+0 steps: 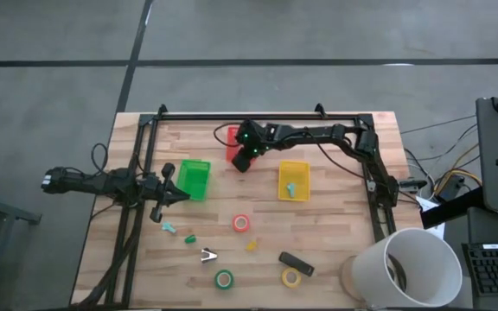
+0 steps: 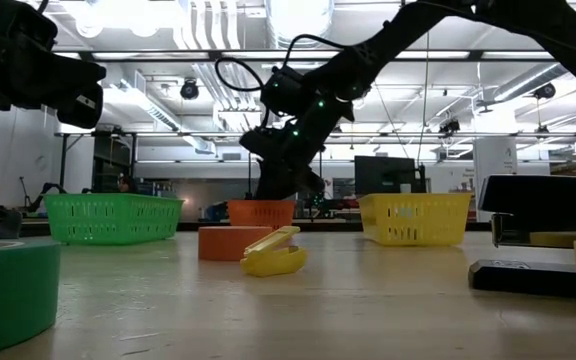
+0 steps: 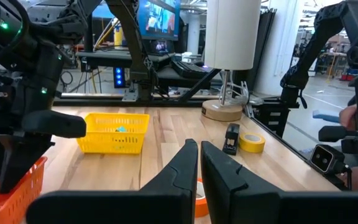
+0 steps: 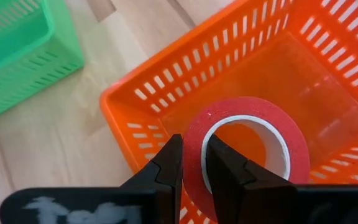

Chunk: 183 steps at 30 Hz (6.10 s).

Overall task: Pick and place Stapler, Stapler remover, tape
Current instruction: Put the red tape into the orange basket, then put the orange tape into the orange basket, then put the green tape into the orange basket

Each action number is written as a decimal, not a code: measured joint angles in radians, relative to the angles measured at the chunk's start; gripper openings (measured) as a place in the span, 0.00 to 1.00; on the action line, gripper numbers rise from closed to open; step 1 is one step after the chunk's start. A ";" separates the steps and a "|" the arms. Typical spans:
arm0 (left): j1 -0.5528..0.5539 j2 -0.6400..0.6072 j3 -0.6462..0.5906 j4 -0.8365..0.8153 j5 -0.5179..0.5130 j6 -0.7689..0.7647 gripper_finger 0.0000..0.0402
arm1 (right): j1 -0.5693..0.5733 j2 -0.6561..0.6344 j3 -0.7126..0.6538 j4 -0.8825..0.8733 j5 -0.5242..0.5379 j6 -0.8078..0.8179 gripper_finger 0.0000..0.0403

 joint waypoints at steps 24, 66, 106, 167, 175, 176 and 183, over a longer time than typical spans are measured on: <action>0.000 0.000 0.000 0.000 0.000 0.000 0.06 | 0.040 -0.034 -0.003 0.012 -0.008 -0.083 0.43; 0.000 0.000 0.000 0.000 0.000 0.000 0.06 | 0.422 -0.003 -0.105 -0.004 -0.004 -0.188 0.39; 0.000 0.000 0.000 0.000 0.000 0.000 0.06 | -0.094 -0.123 0.132 -0.160 -0.088 -0.305 0.11; 0.000 0.000 0.000 0.000 0.000 0.000 0.06 | -0.186 0.173 0.471 -0.429 -0.082 -0.293 0.33; 0.000 0.000 0.000 0.000 0.000 0.000 0.06 | -0.115 0.156 0.472 -0.473 -0.183 -0.309 0.27; 0.000 0.001 0.000 0.000 0.000 0.000 0.06 | -0.097 0.152 0.472 -0.478 -0.186 -0.313 0.26; 0.000 0.001 0.000 0.000 0.000 0.000 0.06 | 0.028 0.105 0.472 -0.507 -0.187 -0.375 0.21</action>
